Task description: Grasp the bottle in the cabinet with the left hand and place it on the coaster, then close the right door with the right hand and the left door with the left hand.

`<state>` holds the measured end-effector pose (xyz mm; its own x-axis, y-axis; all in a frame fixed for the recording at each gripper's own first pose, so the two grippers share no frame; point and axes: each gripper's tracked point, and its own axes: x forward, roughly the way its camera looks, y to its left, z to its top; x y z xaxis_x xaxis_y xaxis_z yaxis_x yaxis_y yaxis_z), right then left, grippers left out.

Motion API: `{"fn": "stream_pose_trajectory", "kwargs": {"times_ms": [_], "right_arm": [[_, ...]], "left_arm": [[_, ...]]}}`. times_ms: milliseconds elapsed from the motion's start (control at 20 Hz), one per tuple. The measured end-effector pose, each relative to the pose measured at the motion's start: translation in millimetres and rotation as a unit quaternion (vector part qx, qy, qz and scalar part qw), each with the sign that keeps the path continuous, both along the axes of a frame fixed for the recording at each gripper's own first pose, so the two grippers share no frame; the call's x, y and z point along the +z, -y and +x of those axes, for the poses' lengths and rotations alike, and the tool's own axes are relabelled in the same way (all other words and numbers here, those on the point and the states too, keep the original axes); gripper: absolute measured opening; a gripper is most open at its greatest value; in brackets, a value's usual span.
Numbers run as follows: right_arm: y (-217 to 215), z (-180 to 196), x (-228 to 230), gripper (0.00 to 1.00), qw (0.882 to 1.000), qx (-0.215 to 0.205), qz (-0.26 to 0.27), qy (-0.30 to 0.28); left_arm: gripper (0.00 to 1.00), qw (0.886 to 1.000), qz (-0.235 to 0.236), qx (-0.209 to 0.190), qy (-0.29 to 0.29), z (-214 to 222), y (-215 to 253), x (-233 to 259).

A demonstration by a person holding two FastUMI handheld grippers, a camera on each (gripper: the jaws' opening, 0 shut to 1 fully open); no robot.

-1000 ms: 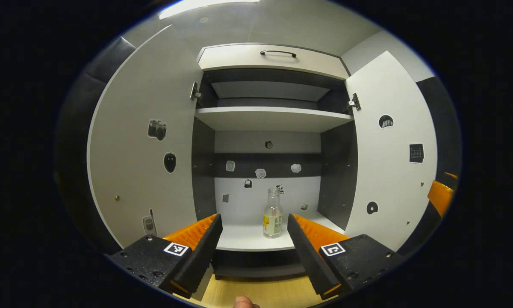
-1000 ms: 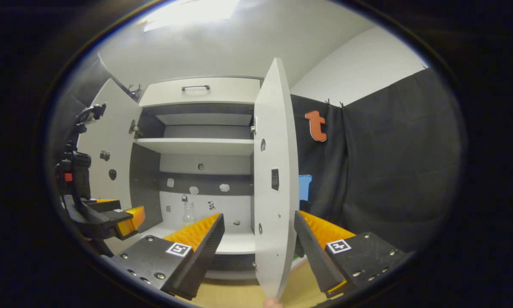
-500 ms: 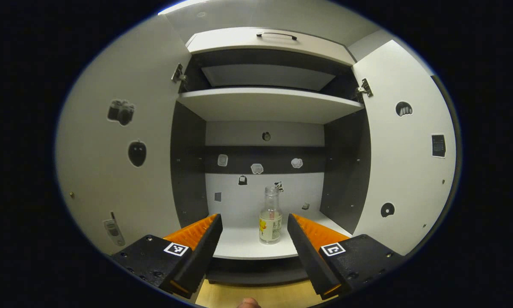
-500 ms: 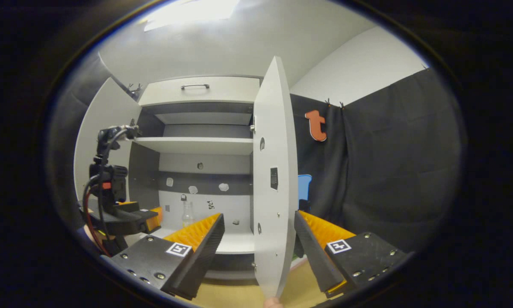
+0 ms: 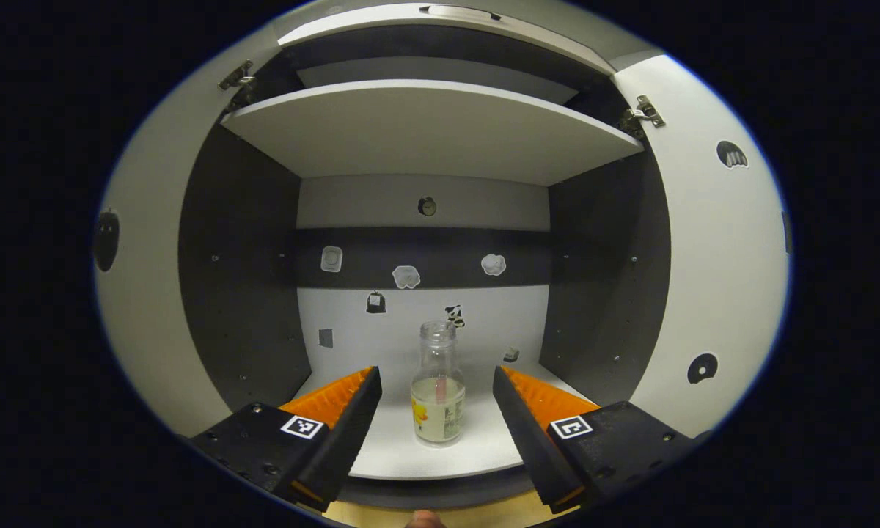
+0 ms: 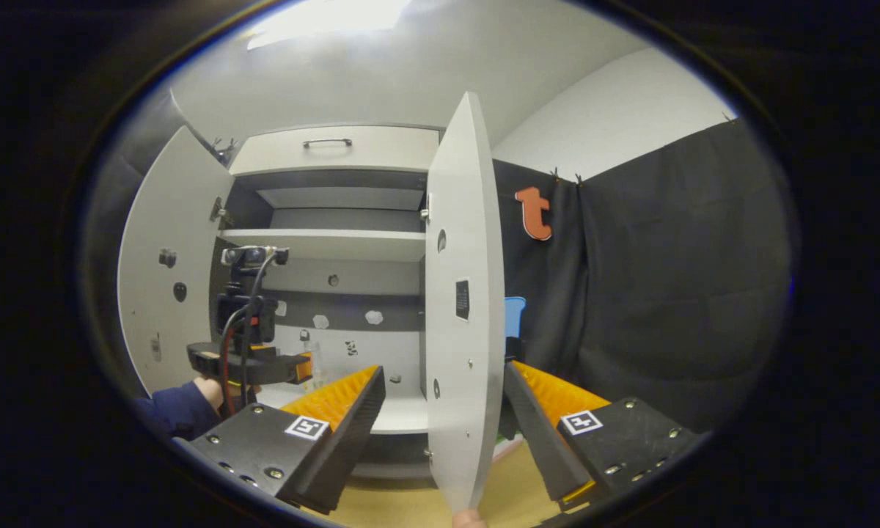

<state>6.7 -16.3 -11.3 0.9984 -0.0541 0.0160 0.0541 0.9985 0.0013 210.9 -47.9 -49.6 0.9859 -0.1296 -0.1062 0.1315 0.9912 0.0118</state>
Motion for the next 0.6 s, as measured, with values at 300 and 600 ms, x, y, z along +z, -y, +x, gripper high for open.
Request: {"fn": "stream_pose_trajectory", "kwargs": {"times_ms": [300, 600], "right_arm": [[4, 13, -2, 0.99, 1.0, -0.012, 0.007, 0.002], [-1, 19, -8, 0.99, 1.0, -0.015, -0.001, -0.001]], "left_arm": [[0.96, 0.999, 0.003, 0.005, -0.032, 53, -3, -28], [0.97, 0.999, 0.015, -0.012, -0.048, 89, 2, -47]]}}
